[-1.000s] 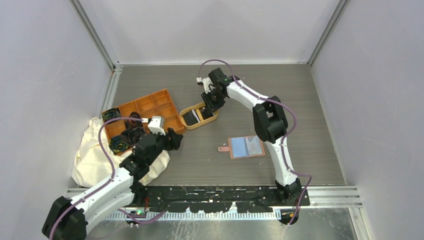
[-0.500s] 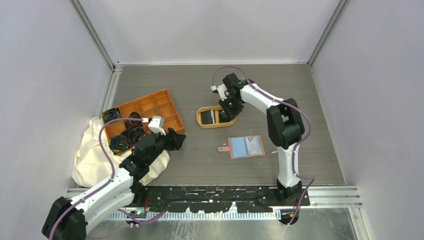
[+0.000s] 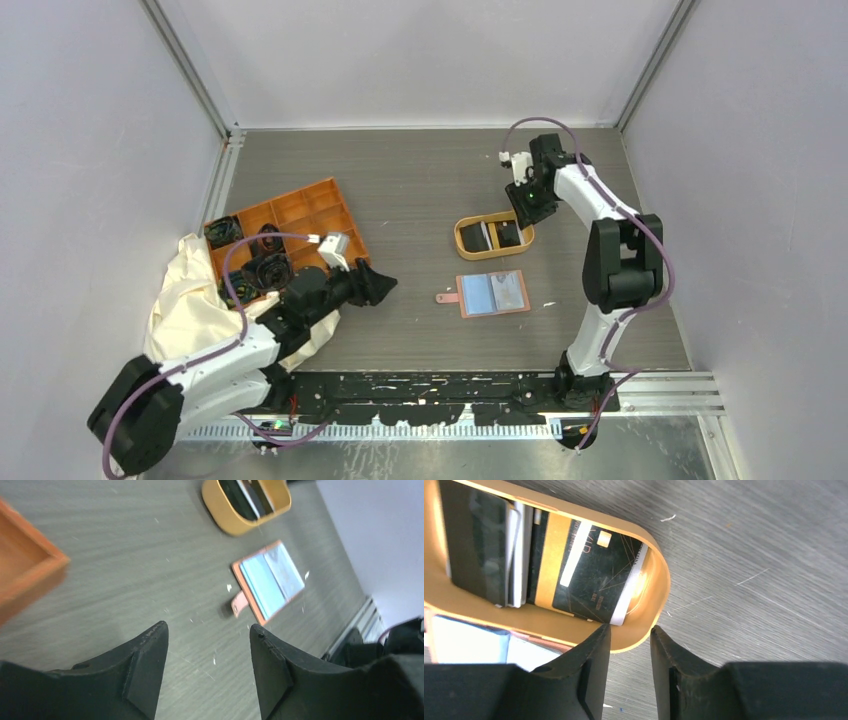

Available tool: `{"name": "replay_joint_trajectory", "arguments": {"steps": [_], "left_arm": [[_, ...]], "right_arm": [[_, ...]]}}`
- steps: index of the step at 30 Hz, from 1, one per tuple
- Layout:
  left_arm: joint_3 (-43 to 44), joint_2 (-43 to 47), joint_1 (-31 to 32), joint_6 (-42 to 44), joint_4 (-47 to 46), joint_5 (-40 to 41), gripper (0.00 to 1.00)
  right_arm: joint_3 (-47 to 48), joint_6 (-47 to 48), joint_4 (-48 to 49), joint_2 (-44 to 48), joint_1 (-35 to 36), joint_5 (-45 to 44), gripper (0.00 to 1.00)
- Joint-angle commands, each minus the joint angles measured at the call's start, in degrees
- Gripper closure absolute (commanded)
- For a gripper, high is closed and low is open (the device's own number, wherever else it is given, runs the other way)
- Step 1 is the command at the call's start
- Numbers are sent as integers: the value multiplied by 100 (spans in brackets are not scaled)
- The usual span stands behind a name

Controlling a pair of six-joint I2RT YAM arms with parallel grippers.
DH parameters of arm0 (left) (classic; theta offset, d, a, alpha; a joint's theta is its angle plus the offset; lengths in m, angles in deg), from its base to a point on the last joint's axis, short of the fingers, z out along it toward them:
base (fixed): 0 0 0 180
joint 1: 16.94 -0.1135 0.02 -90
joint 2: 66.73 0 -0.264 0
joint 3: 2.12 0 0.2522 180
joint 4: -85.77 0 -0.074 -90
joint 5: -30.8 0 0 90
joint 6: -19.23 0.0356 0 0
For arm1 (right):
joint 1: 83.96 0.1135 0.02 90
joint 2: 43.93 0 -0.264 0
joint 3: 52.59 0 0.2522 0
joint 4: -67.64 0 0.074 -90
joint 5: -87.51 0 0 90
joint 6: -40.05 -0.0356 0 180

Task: Put the credit cards into the card holder
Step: Move the storage box to the center of the board.

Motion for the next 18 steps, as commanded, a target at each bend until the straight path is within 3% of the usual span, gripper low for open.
{"name": "replay_joint_trajectory", "arguments": {"steps": [1,3,8,13,18], "left_arm": [[518,-806,699,-44,-744,277,39],[786,-1283,901,1,-810,404,40],[1700,-2583,936,108,-565,753,44],[2553,-3749,933,386,-343,532,52],[3250,-4621,877,586,5,575,56]], "right_arm": [[53,154,246,911,29,906,54],[-57,-249,463,1181,28,1886,46],[-553,-2094,1461,1046,25,3549,44],[-1107,-2854,2232,766,-100,3567,40],[-1111,-2982,2301,286,-255,3486,40]]}}
